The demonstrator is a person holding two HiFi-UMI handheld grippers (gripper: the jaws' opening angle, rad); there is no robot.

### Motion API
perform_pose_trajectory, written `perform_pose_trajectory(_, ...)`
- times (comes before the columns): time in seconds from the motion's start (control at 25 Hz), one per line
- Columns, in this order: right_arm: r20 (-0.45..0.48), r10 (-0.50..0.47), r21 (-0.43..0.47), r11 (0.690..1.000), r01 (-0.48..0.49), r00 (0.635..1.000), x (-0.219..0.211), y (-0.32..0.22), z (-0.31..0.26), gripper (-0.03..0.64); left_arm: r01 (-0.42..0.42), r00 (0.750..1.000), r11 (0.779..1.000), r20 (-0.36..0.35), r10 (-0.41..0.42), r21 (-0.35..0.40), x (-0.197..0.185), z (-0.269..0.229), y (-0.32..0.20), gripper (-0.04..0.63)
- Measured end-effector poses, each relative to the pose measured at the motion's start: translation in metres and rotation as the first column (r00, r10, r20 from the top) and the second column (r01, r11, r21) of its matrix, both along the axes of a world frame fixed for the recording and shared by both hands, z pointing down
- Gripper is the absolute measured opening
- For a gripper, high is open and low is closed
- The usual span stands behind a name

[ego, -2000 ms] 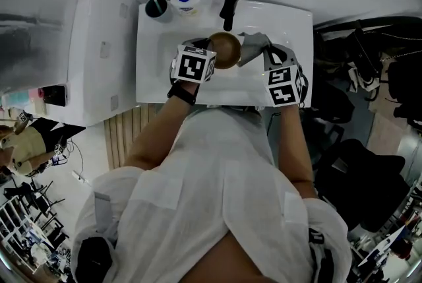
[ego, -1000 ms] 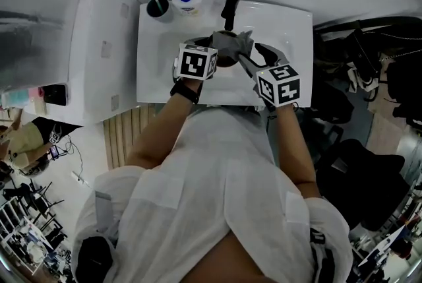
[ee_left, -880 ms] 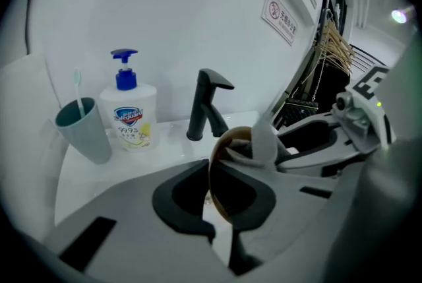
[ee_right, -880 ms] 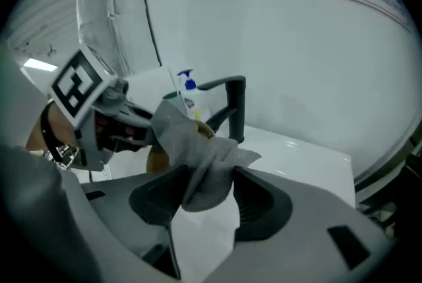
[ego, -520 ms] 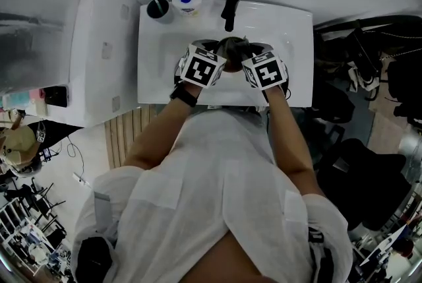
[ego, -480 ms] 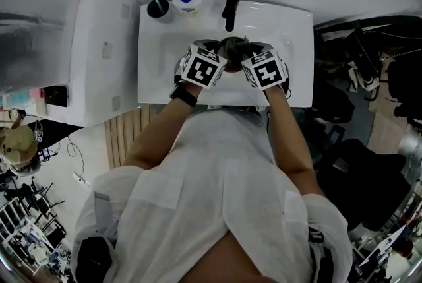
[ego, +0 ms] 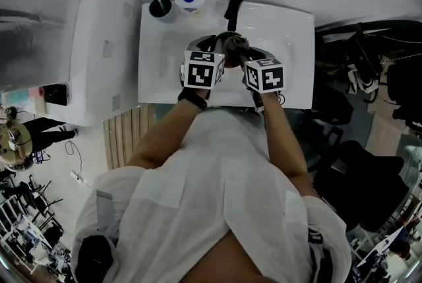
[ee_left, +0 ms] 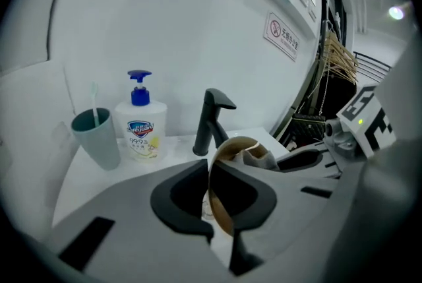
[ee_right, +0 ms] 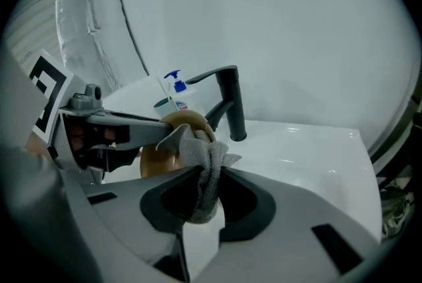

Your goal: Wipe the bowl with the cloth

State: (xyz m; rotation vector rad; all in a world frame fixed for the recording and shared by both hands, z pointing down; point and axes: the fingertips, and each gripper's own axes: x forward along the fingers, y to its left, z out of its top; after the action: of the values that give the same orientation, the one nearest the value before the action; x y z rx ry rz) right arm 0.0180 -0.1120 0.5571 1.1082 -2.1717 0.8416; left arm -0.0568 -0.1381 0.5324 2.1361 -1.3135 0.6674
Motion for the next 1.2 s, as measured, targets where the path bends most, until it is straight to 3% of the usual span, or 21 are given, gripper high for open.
perform_pose_trajectory(0.12, -0.060, -0.023, 0.014, 1.000, 0.024, 0.998, 0.007, -0.002, 0.002, 0.084, -0.047, 0.999, 0.998, -0.001, 0.047, -0.029, 0.006, 0.007, 0.006, 0.029)
perform_pose_trajectory(0.32, -0.227, -0.175, 0.045, 0.981, 0.190, 0.958, 0.012, -0.007, 0.001, 0.091, -0.214, 0.973, 0.973, 0.073, 0.221, -0.091, 0.016, 0.019, 0.015, 0.028)
perform_pose_trajectory(0.52, -0.229, -0.213, 0.045, 0.972, 0.229, 0.950, 0.008, -0.006, 0.002, 0.100, -0.308, 0.942, 0.944, 0.103, 0.320, -0.120, 0.018, 0.017, 0.018, 0.031)
perform_pose_trajectory(0.64, -0.161, -0.213, 0.020, 0.976, 0.219, 0.964, 0.004, -0.002, 0.002, 0.098, -0.304, 0.945, 0.943, 0.087, 0.317, -0.133, 0.015, 0.018, 0.015, 0.031)
perform_pose_trajectory(0.76, -0.094, -0.184, 0.001, 0.983, 0.185, 0.978, -0.001, -0.001, 0.000, 0.103, -0.230, 0.970, 0.967, 0.052, 0.237, -0.112, 0.008, 0.014, 0.004, 0.021)
perform_pose_trajectory(0.92, -0.031, -0.114, -0.023, 0.993, 0.113, 0.993, -0.004, 0.000, 0.003, 0.103, -0.185, 0.976, 0.980, 0.100, 0.192, -0.075, 0.003, 0.014, 0.001, 0.023)
perform_pose_trajectory(1.0, -0.097, -0.138, -0.003, 0.990, 0.138, 0.986, 0.001, -0.001, 0.005, 0.090, -0.231, 0.961, 0.970, 0.134, 0.241, -0.080, 0.006, 0.019, 0.008, 0.025)
perform_pose_trajectory(1.04, -0.155, -0.162, 0.016, 0.986, 0.167, 0.975, 0.005, -0.002, 0.005, 0.078, -0.262, 0.952, 0.961, 0.143, 0.272, -0.082, 0.009, 0.021, 0.011, 0.066)
perform_pose_trajectory(1.12, -0.271, -0.220, 0.041, 0.970, 0.239, 0.937, 0.012, -0.006, 0.002, 0.069, -0.320, 0.933, 0.945, 0.150, 0.326, -0.065, 0.014, 0.021, 0.015, 0.147)
perform_pose_trajectory(1.2, -0.369, -0.268, 0.045, 0.951, 0.305, 0.890, 0.016, -0.009, -0.003, 0.064, -0.367, 0.917, 0.930, 0.155, 0.368, -0.033, 0.020, 0.015, 0.016, 0.139)
